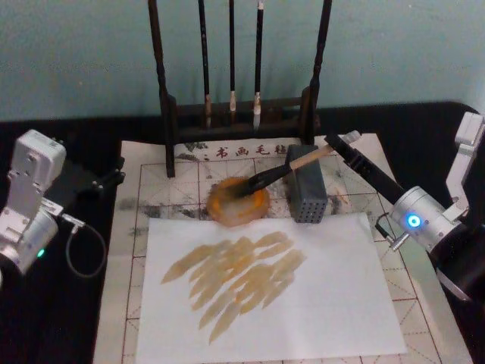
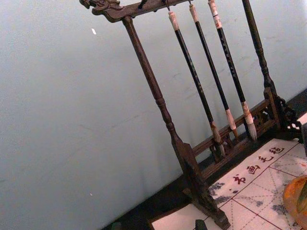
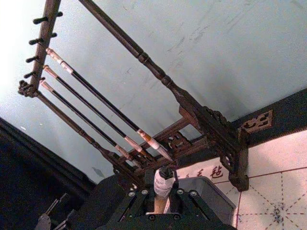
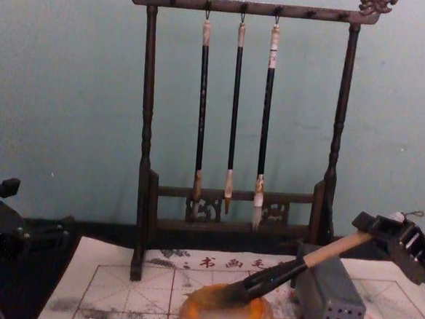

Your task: Pick up the brush from the inkstone, write on the paper, then place the brush back to its original position.

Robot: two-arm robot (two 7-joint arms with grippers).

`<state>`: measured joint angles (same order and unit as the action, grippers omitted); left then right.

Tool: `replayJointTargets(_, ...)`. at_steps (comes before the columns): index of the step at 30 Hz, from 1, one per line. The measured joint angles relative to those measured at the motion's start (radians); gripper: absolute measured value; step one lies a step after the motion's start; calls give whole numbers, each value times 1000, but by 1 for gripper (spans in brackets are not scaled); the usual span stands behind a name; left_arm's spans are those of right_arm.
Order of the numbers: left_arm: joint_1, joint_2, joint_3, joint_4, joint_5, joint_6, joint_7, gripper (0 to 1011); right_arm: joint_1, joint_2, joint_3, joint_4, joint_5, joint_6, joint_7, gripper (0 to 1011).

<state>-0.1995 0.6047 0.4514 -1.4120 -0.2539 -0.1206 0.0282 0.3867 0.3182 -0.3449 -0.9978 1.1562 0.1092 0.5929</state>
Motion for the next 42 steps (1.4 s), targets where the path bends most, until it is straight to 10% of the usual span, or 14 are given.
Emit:
replayJointTargets(22, 0, 0, 0, 0, 0, 0, 0, 1001, -4, 0, 19, -8, 43, 5, 7, 181)
replayJointTargets(42, 0, 0, 0, 0, 0, 0, 0, 1001, -55, 90, 14, -190, 123, 56, -50, 182)
